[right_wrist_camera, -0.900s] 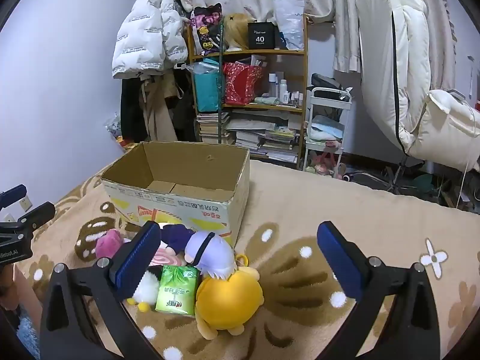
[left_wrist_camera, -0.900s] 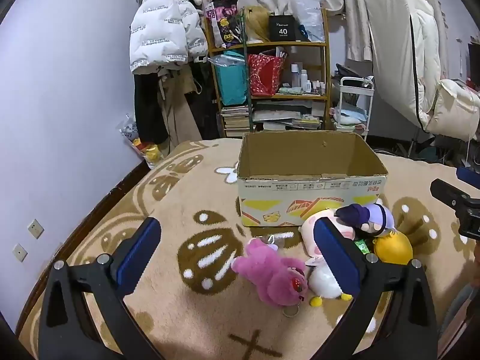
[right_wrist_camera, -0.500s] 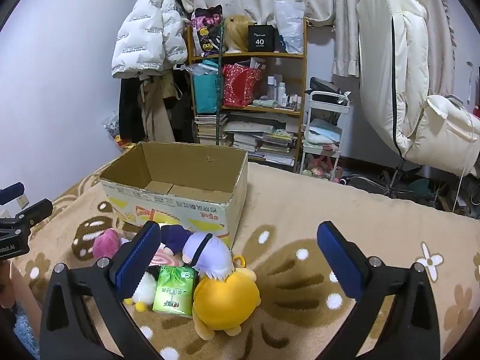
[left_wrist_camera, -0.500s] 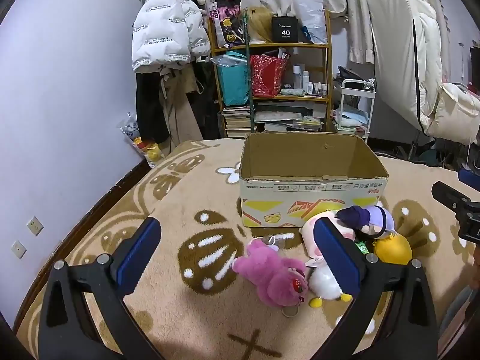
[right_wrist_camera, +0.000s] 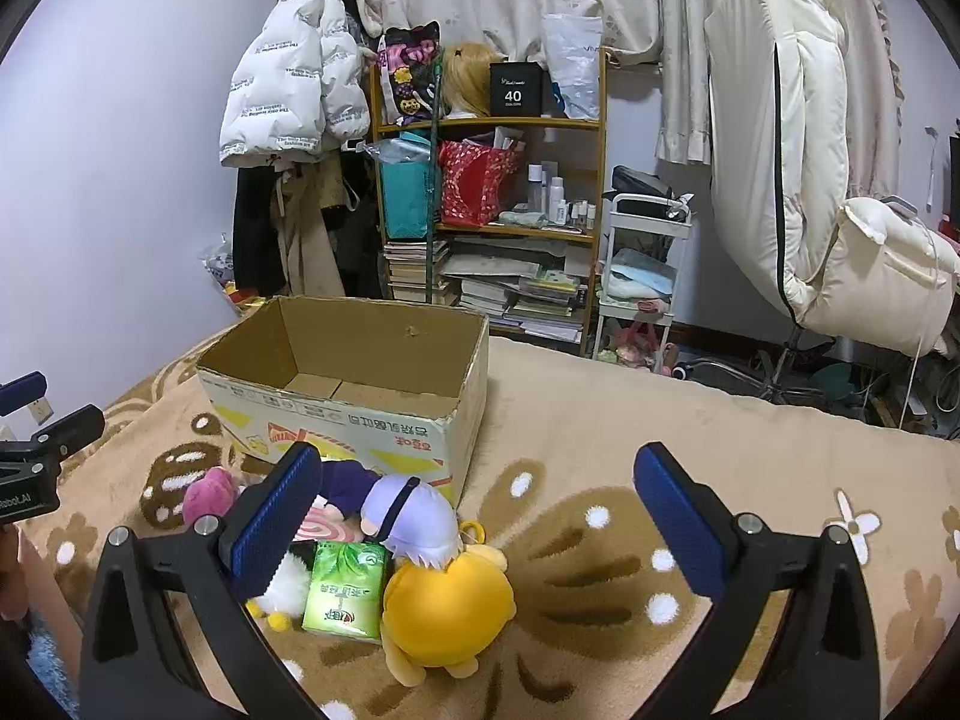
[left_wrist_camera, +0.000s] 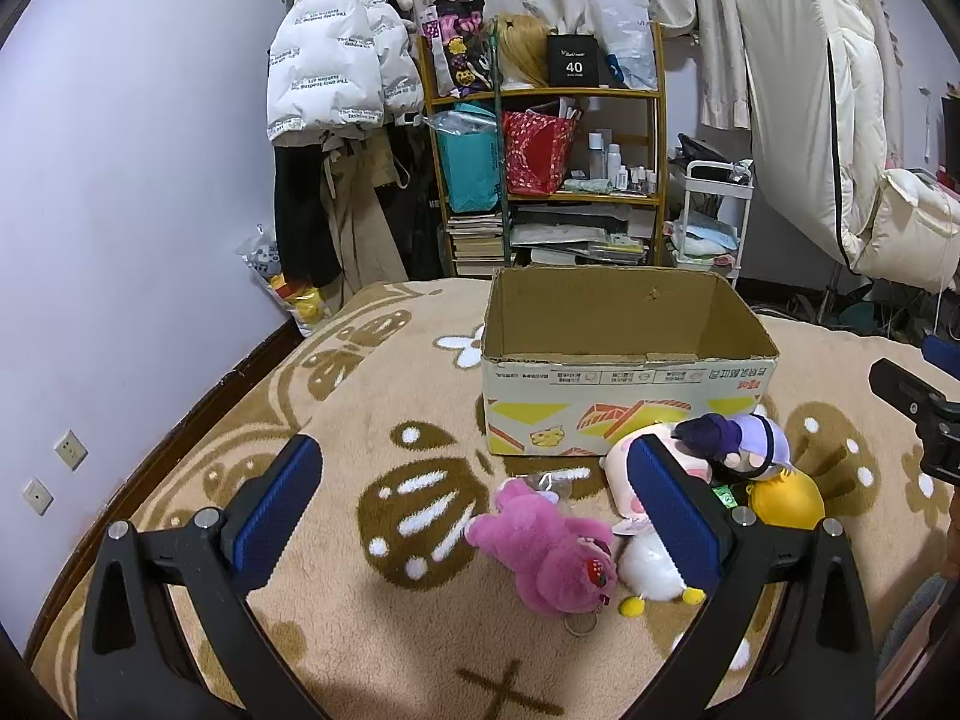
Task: Organize soft objects
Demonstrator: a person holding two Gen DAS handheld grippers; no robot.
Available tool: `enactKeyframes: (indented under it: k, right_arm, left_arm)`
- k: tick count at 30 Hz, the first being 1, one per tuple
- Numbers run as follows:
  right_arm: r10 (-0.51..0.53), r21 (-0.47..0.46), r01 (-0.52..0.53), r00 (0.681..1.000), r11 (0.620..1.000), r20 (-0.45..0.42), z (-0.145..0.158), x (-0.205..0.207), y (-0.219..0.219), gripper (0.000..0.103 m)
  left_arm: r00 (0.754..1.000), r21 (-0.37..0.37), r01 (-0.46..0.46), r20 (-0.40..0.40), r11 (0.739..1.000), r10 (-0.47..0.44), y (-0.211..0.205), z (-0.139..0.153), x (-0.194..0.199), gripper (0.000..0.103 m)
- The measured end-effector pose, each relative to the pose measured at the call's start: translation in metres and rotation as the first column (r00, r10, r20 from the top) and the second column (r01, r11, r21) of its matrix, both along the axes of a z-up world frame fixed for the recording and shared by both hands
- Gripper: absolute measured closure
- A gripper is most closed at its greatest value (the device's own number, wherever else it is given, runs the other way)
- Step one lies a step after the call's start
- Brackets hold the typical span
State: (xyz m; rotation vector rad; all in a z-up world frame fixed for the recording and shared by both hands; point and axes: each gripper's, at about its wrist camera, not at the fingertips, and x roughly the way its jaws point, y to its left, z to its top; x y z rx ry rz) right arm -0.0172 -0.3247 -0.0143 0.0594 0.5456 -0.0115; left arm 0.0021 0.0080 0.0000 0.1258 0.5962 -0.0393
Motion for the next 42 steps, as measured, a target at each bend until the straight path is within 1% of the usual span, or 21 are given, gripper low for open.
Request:
enactKeyframes:
  k: [42]
  right_arm:
    - [0.003, 0.001, -0.003, 1.0, 1.0, -0.002, -0.0029, -0.0003, 0.0026, 0.0]
  left_arm:
    - [1.0, 0.003, -0.008, 0.003, 1.0, 0.008, 0.0005, -0.0012, -0.0009, 0.002]
